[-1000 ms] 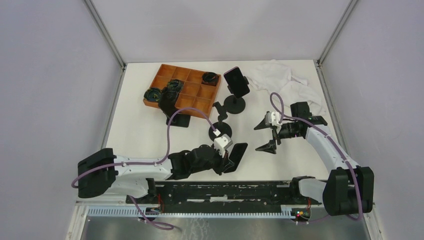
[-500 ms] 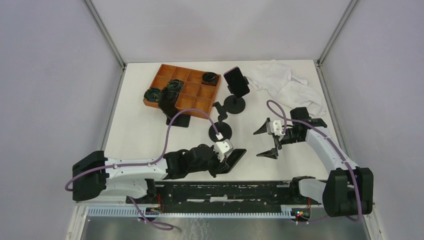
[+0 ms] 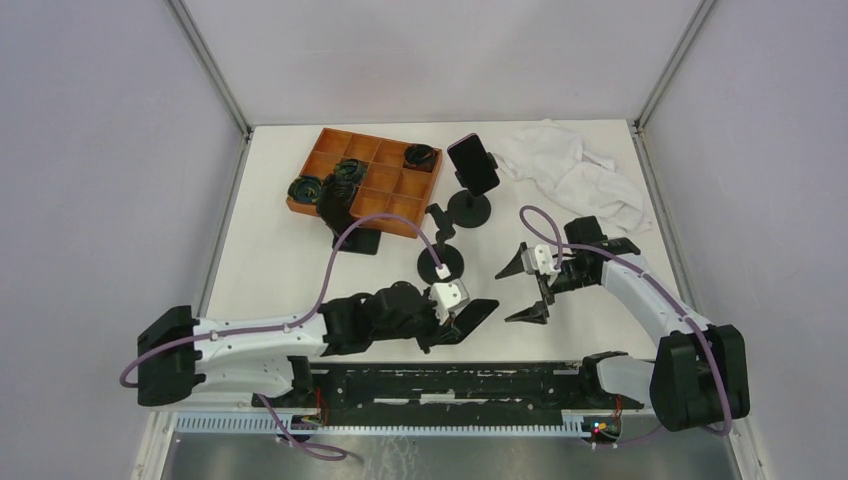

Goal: Place the phone on the phone stand
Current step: Pick up the phone at the center of the board, then adjust the phone stand at the center of the board.

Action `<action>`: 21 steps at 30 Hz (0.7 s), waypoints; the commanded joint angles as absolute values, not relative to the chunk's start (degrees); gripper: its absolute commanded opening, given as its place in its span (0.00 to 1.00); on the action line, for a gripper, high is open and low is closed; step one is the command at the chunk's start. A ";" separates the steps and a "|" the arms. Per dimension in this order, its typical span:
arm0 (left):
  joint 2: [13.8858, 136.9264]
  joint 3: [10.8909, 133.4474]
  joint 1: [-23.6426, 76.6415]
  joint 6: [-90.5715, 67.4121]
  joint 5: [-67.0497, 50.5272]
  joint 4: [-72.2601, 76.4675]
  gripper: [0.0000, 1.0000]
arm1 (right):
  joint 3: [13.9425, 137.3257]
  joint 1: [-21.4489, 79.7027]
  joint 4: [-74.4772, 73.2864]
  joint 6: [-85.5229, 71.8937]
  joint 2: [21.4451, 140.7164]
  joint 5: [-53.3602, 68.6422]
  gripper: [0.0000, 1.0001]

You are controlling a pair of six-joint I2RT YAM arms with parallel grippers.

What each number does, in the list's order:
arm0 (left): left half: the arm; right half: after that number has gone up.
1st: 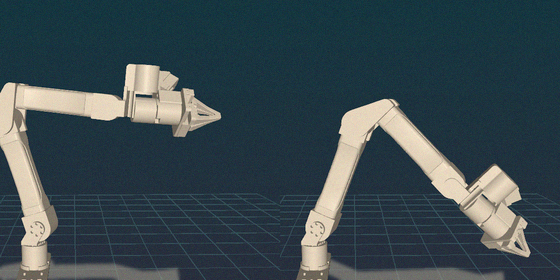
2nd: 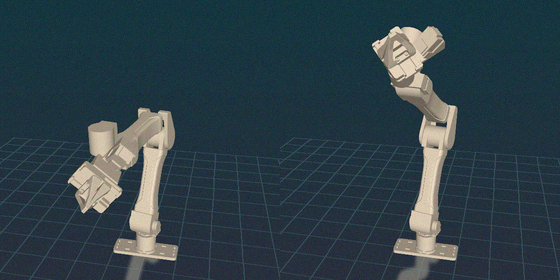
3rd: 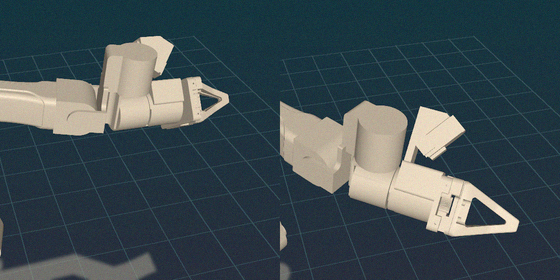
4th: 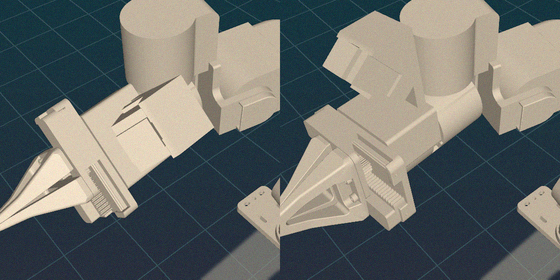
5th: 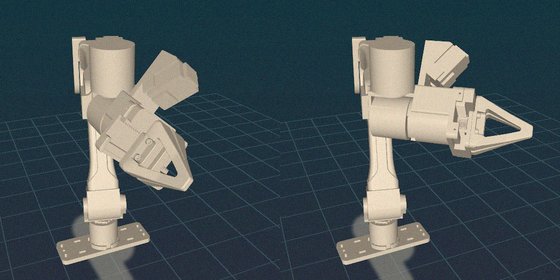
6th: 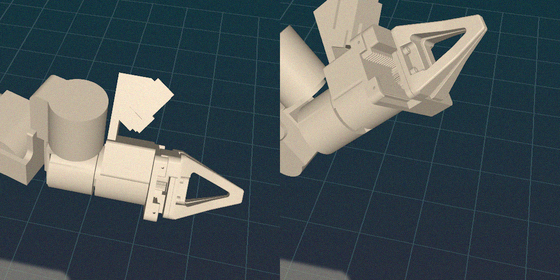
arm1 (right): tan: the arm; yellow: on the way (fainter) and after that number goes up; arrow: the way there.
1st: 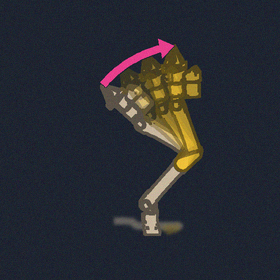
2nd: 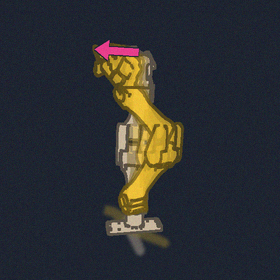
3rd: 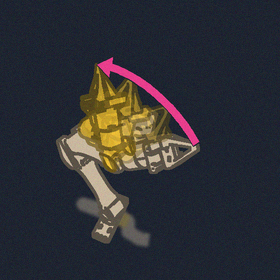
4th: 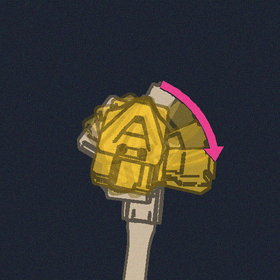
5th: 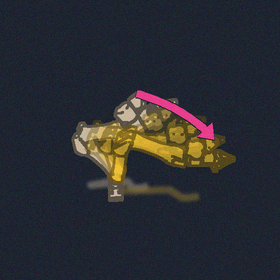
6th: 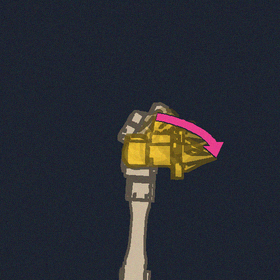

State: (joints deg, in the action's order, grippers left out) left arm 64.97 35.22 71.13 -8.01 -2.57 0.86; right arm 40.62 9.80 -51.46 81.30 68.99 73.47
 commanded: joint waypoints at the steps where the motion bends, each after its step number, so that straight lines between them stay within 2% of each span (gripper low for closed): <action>1: 57.20 40.06 69.83 -3.85 -3.33 -1.02 0.02 | 40.61 10.01 -49.97 82.13 68.59 74.62 0.98; 6: 49.76 46.42 64.89 -1.55 -4.05 -10.30 0.02 | 40.31 10.01 -45.27 77.19 67.52 72.95 0.98; 8: 47.66 50.37 61.77 -0.41 -4.67 -13.50 0.02 | 40.17 9.98 -38.42 69.02 67.06 70.54 0.98; 12: 45.24 56.95 57.43 4.18 -3.76 -19.22 0.02 | 41.32 11.50 -19.22 41.74 64.30 58.33 0.98; 16: 42.87 57.28 56.35 6.30 3.22 -18.78 0.02 | 52.21 15.92 -17.82 27.89 67.08 51.14 0.98; 21: 39.04 50.27 56.11 5.63 13.30 -11.20 0.02 | 63.99 23.81 -19.01 15.36 73.44 44.34 0.96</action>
